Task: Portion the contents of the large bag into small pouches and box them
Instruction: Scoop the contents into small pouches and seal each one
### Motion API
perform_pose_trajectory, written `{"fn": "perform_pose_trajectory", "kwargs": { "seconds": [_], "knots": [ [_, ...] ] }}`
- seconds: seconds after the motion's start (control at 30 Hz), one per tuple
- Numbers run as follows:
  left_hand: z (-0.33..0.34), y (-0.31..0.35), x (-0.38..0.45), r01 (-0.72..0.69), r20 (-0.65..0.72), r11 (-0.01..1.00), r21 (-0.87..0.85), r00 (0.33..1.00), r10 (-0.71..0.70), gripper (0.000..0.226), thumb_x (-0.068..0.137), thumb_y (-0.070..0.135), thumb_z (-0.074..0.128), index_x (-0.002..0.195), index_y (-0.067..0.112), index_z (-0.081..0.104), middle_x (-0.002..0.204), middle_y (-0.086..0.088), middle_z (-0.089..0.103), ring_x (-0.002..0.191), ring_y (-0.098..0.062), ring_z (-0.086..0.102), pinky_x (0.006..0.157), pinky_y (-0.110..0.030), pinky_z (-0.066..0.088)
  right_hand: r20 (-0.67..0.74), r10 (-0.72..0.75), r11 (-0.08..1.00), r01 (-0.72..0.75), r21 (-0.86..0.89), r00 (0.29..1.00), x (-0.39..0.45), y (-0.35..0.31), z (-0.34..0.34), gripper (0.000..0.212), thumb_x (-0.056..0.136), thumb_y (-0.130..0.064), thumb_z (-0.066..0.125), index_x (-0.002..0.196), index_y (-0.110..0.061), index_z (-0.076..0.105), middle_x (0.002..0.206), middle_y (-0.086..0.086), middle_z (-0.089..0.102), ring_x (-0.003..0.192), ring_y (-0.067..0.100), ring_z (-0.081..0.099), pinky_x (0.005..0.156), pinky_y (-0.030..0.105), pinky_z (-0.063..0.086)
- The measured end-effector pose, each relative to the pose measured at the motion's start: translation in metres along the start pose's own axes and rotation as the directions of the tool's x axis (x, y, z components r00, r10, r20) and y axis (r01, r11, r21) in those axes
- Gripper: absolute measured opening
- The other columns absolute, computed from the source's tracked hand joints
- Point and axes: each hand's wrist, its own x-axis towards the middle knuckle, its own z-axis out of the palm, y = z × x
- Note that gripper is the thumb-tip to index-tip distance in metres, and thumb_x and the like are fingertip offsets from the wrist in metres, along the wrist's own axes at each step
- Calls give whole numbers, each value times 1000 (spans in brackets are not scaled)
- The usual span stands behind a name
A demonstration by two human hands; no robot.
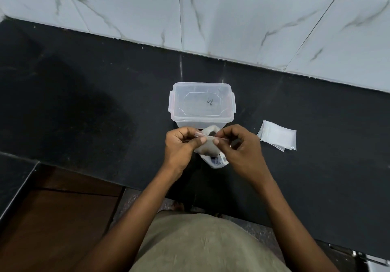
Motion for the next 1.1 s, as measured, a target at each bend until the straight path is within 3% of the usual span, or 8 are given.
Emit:
{"fn": "perform_pose_trajectory", "kwargs": {
  "seconds": [0.13, 0.23, 0.43, 0.6, 0.8, 1.03, 1.1],
  "knots": [
    [0, 2, 1, 16, 43, 998, 59, 999, -19, 28, 73, -16, 75, 67, 10, 70, 72, -1, 72, 71, -9, 68, 69, -21, 53, 83, -97, 984, 108, -143, 992, 3, 1, 0, 6, 86, -12, 76, 84, -13, 70, 81, -5, 64, 74, 11, 61, 65, 22, 46],
    [0, 4, 1, 12, 44, 996, 88, 999, -16, 26, 72, -16, 76, 67, 9, 71, 72, -1, 72, 71, -10, 68, 70, -22, 54, 41, -151, 972, 156, -174, 988, 2, 1, 2, 7, 81, -14, 76, 77, -15, 70, 77, -6, 61, 71, 15, 60, 62, 35, 48],
    [0, 5, -2, -9, 106, 996, 88, 994, -1, 23, 76, -14, 76, 73, 10, 75, 75, 1, 76, 75, -10, 72, 74, -21, 55, -63, -114, 971, 98, -218, 991, 3, 4, 3, 10, 75, -14, 76, 71, -19, 68, 75, -10, 61, 70, 13, 61, 60, 42, 50],
    [-3, 7, 1, -15, 100, 984, 179, 995, -4, 26, 73, -15, 77, 69, 10, 75, 70, 3, 74, 69, -8, 70, 69, -20, 54, 41, -154, 918, 158, -363, 987, -1, 0, 4, 9, 74, -31, 73, 78, -24, 67, 78, -14, 59, 72, 8, 57, 60, 30, 47],
    [-10, 15, 4, 9, 169, 975, 220, 984, -48, 24, 72, -15, 76, 63, 8, 74, 68, -11, 75, 69, -20, 71, 75, -33, 59, 114, -191, 878, 221, -425, 975, 3, -6, 8, 11, 73, -19, 80, 72, -22, 70, 73, -21, 52, 72, 4, 51, 61, 19, 38],
    [-12, 17, 4, 64, -96, 961, 269, 995, -39, 33, 70, -10, 80, 60, 22, 76, 65, -7, 73, 66, -16, 67, 72, -38, 58, 106, -164, 901, 193, -388, 981, 11, -9, 8, 10, 78, -20, 79, 75, -25, 70, 77, -16, 59, 72, 6, 55, 61, 19, 36],
    [-17, 18, 5, 61, -149, 965, 253, 989, -24, 35, 70, -10, 81, 59, 23, 75, 64, 0, 73, 66, -11, 68, 71, -32, 57, 104, -154, 910, 182, -373, 983, 11, -8, 8, 10, 78, -18, 78, 76, -24, 70, 77, -16, 59, 72, 6, 56, 61, 20, 36]
  ]
}}
